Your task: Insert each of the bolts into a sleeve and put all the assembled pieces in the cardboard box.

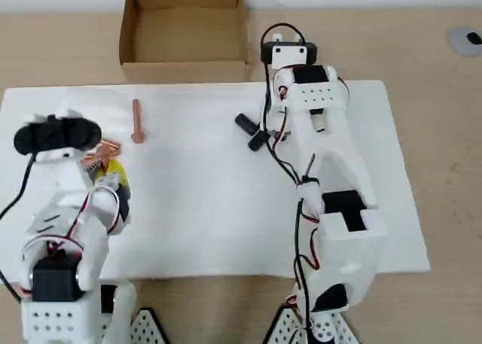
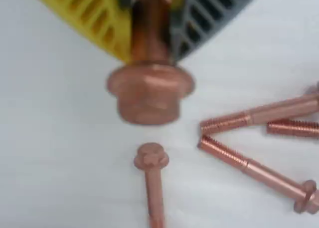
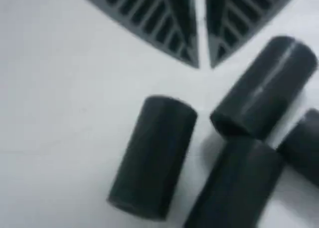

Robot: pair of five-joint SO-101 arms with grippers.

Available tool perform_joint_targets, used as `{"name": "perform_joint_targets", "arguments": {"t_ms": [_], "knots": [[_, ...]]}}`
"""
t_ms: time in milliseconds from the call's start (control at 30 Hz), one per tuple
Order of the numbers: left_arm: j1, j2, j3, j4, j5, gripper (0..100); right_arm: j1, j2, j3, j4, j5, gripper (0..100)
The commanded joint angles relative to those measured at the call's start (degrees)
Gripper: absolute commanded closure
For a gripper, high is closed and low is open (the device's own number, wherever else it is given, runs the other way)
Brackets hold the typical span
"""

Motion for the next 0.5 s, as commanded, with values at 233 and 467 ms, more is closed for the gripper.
{"name": "perform_joint_targets", "arguments": {"t_ms": [233,467], "knots": [[0.5,-9.2,2.2,-1.5,0.1,99,4.5,-0.3,-0.5,-2.5,-0.3,90.2],[0.5,-9.5,3.0,-1.5,0.2,99,4.9,-0.2,-0.1,-6.7,1.3,90.2]]}}
